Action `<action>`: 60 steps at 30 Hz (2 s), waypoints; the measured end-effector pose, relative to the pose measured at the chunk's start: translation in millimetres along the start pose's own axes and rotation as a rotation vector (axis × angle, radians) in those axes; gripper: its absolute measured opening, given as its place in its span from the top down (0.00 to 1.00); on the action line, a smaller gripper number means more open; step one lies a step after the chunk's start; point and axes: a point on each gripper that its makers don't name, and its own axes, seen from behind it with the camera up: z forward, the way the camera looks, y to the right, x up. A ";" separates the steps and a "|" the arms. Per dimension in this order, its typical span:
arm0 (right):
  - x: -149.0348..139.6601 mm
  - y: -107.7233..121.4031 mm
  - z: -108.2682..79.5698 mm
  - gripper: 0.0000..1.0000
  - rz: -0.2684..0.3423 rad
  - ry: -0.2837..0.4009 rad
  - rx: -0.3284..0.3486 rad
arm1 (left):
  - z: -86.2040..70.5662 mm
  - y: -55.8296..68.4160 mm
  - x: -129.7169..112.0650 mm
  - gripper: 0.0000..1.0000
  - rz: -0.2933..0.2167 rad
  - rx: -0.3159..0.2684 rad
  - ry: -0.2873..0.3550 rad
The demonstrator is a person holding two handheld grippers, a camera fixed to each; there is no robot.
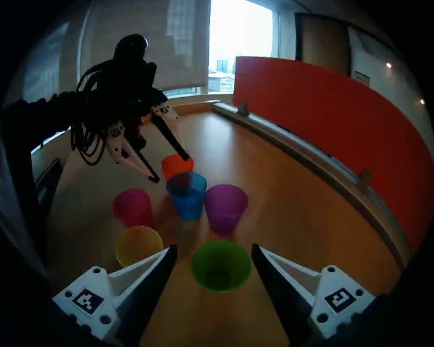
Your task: Pour water
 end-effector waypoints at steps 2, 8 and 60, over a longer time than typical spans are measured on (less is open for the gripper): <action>-1.2 -0.1 0.8 0.00 0.001 -0.002 0.002 | 1.4 0.2 -0.6 0.13 -0.002 -0.002 -0.002; -4.0 -0.2 2.9 0.00 0.003 -0.004 0.007 | 6.4 -2.2 -2.8 0.13 -0.001 0.003 -0.016; -38.6 5.9 12.5 0.00 0.025 -0.038 0.010 | 38.2 -3.8 -11.8 0.11 0.063 0.020 -0.105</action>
